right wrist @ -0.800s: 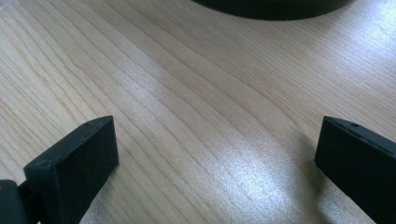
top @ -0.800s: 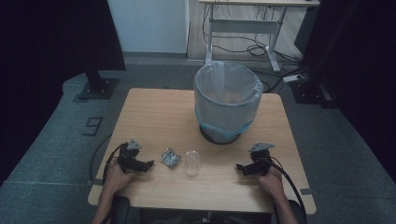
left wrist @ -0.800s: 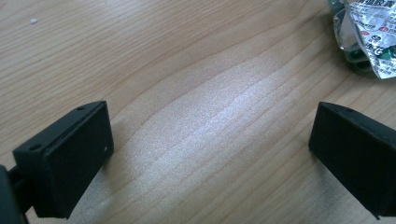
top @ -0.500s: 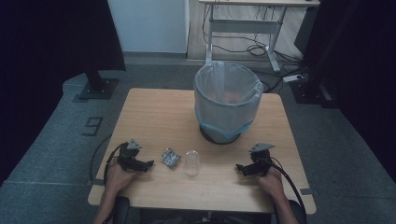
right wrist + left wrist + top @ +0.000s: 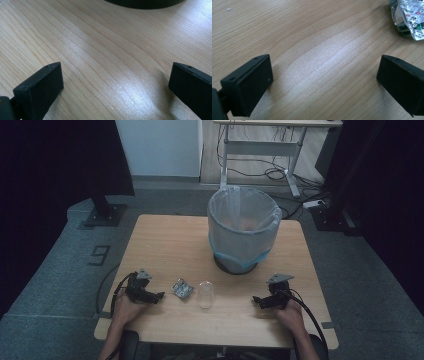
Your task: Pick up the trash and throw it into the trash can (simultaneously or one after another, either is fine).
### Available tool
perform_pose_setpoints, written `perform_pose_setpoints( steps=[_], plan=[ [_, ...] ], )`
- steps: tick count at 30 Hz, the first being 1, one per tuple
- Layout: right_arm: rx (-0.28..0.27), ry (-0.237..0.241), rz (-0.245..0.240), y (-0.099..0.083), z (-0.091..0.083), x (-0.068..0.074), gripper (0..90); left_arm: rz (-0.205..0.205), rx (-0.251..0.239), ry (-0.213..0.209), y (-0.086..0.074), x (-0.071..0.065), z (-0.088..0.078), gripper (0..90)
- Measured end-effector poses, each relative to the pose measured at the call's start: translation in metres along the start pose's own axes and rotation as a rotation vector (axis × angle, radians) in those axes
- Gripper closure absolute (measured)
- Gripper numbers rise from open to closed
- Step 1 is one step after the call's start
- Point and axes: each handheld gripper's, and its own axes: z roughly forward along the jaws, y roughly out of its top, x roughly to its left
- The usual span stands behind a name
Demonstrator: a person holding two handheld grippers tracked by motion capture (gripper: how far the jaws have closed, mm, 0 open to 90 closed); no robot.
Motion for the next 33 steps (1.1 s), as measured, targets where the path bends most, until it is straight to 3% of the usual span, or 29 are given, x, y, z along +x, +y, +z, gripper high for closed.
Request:
perform_pose_setpoints(
  steps=[13, 33],
  plan=[
    [-0.001, -0.001, -0.001, -0.001, -0.001, 0.001, 0.0, 0.039, 0.005, -0.043, 0.006, -0.014, -0.002, 1.7],
    [-0.001, -0.001, 0.000, -0.001, -0.001, 0.001, 0.0, 0.127, -0.025, -0.115, 0.025, -0.053, 0.005, 0.0]
  ],
)
